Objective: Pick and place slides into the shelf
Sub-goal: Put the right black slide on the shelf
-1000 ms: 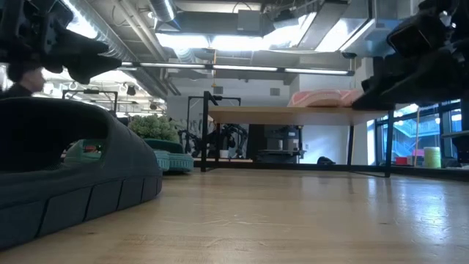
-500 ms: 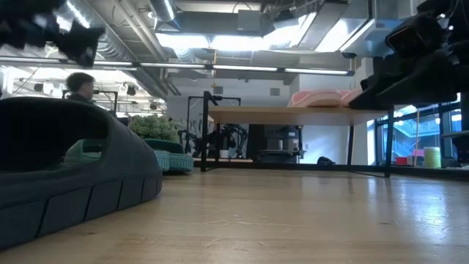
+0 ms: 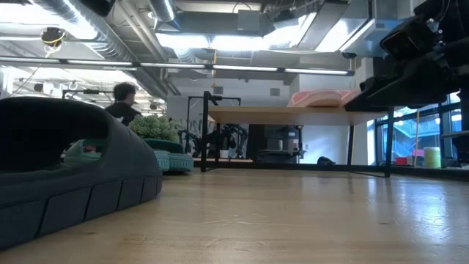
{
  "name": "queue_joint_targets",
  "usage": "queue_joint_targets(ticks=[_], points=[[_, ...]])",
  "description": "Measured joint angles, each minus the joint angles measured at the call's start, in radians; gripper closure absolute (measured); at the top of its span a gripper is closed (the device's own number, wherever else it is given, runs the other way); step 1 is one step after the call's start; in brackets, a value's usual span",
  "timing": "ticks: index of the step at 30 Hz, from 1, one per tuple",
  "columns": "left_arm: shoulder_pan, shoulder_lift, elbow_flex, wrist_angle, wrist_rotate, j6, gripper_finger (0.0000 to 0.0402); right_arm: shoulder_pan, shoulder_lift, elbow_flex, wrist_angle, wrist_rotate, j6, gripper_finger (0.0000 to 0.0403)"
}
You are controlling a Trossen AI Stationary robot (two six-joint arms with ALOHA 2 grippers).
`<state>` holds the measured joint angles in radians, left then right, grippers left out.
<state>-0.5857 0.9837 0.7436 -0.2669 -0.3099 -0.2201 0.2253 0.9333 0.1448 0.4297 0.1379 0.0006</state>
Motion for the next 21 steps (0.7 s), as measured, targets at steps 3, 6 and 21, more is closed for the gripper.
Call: queue_joint_targets(ticks=[3, 6, 21], points=[[-0.036, 0.13, 0.09, -0.004, 0.0, -0.036, 0.0138, 0.0, 0.0, 0.0, -0.008, 0.0, 0.024, 0.0147], [-0.07, 0.251, 0.178, -0.031, -0.002, -0.043, 0.0138, 0.0, 0.0, 0.0, -0.013, 0.0, 0.023, 0.0147], [-0.109, 0.767, 0.624, -0.442, -0.076, -0.303, 0.0138, 0.0, 0.0, 0.0, -0.013, 0.001, 0.042, 0.0147]])
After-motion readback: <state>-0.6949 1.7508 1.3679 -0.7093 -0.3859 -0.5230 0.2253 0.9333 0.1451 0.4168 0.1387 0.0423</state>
